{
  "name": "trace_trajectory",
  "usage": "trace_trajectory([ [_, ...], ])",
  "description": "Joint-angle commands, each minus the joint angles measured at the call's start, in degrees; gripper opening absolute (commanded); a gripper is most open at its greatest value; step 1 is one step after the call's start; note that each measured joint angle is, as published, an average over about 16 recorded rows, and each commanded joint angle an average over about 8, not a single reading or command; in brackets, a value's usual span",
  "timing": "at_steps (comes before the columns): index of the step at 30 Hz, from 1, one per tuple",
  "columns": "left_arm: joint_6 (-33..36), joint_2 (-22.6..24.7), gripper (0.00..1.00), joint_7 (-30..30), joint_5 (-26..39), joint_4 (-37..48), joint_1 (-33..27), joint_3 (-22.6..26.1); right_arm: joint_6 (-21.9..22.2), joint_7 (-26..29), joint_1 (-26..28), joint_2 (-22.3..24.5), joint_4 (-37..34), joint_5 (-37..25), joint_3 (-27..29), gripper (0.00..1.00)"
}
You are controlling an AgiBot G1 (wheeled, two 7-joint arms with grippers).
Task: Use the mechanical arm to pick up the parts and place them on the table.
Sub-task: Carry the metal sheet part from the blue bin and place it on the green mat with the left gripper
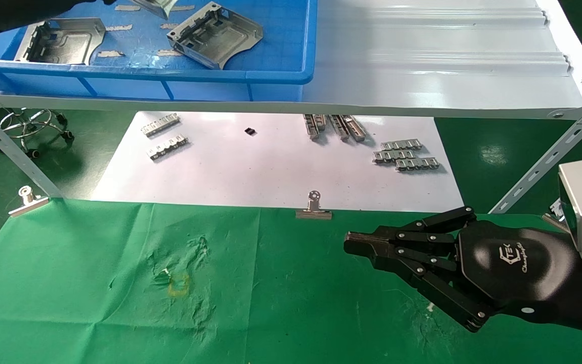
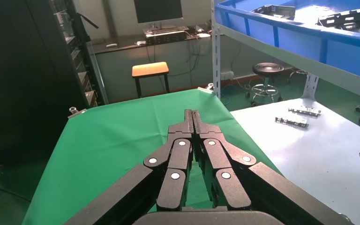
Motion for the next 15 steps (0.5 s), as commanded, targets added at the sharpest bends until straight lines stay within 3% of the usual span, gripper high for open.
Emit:
trace_trajectory([
  [1, 5.9, -1.8, 0.00, 2.0, -0.4, -1.3, 0.3, -0.2, 0.0, 0.0, 0.0, 0.0, 0.0, 0.0, 0.0, 0.00],
  [9, 28.1, -7.4, 0.00, 11.1, -2.8, -4.4, 2.6, -0.8, 0.0, 0.0, 0.0, 0.0, 0.0, 0.0, 0.0, 0.00],
  [15, 33.7, -10.8, 0.00, 17.7, -4.1, -11.1, 6.7, 1.5, 0.0, 0.0, 0.0, 0.0, 0.0, 0.0, 0.0, 0.00],
])
